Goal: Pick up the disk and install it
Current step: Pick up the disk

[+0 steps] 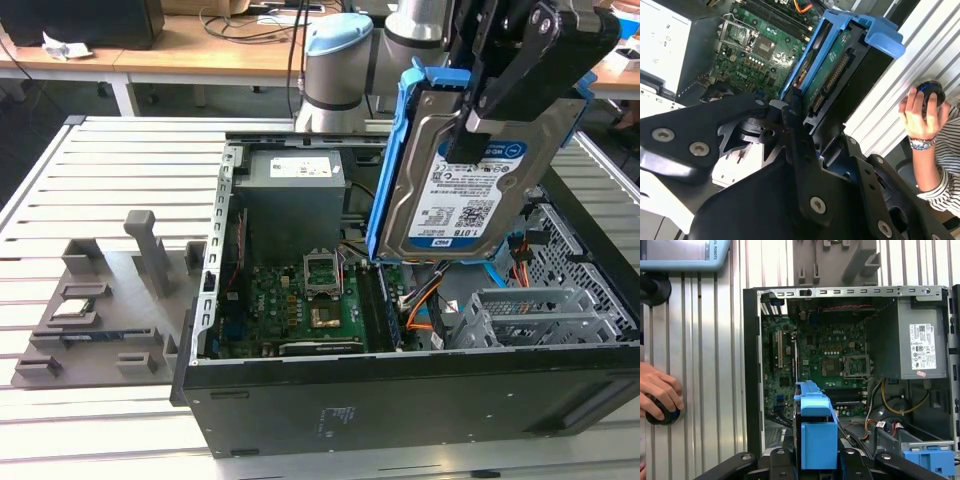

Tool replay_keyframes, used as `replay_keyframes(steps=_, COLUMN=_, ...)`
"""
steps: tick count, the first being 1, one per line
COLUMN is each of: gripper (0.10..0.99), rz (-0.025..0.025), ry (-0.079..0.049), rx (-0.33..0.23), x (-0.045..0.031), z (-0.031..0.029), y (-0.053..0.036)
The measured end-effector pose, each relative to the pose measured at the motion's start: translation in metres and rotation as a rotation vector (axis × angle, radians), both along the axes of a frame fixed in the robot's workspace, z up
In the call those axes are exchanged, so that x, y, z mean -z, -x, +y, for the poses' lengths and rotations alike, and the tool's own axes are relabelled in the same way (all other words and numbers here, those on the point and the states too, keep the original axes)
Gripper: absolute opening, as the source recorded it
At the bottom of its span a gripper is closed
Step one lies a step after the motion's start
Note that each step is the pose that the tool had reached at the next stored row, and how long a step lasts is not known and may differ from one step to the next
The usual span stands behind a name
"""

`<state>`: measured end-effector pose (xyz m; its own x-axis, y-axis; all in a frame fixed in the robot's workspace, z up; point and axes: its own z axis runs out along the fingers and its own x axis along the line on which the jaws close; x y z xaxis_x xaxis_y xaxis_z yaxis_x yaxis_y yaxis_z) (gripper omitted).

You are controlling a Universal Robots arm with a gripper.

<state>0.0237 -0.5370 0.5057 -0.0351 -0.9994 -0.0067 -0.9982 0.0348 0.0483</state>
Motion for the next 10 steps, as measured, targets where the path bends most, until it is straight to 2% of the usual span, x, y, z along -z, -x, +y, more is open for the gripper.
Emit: replay_keyframes(steps=10, gripper=0.365, rz=0.0004, ry=0.0, rx=0.0, x=0.0009, z=0.0, y=-0.0233)
